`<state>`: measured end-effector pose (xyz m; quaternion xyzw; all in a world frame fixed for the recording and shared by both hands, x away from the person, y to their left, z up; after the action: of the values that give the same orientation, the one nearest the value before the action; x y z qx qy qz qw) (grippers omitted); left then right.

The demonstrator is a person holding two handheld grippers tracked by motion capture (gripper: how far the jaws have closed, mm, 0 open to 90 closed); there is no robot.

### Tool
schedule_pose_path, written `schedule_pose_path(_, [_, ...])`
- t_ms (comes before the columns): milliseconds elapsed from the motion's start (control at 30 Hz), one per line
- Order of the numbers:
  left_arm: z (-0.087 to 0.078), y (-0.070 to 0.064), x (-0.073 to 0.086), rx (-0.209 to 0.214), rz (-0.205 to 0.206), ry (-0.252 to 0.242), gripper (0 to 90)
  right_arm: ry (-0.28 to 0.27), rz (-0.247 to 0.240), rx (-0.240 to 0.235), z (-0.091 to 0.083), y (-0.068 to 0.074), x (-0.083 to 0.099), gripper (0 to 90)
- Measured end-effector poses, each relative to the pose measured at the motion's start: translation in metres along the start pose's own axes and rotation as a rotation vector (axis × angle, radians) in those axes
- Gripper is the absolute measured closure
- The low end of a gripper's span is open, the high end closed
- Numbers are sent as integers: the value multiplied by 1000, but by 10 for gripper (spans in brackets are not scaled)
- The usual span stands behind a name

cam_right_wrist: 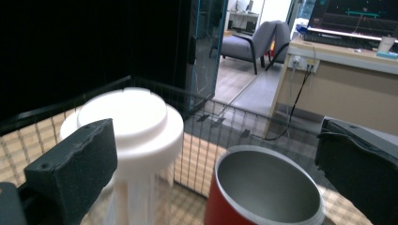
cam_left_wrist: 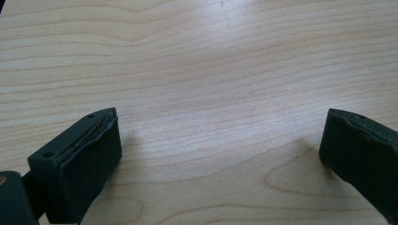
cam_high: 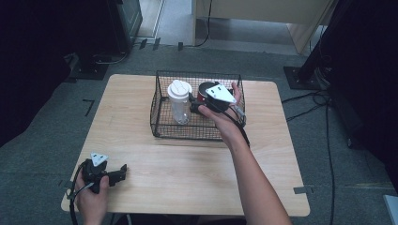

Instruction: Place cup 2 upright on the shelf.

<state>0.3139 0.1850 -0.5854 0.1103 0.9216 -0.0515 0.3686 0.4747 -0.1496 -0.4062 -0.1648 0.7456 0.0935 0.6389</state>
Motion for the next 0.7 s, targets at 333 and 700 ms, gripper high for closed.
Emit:
schedule_pose_path(333, [0, 0, 0, -1, 0, -1, 0, 1, 18, 13, -58, -20, 21, 0])
schedule_pose_path(700, [0, 0, 0, -1, -1, -2, 0, -6, 32, 56, -116, -47, 43, 0])
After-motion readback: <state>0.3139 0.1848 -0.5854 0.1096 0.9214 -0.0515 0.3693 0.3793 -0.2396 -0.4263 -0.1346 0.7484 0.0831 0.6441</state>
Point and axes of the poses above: each handheld gripper's, and its own axes: z roughly forward along the jaws, x roughly out of its underside, y roughly to its left, the point moved 9 cm from there along z, roughly forward along the jaws, and after that the axes turned 2 degrees about x, right-handed, at the moved point
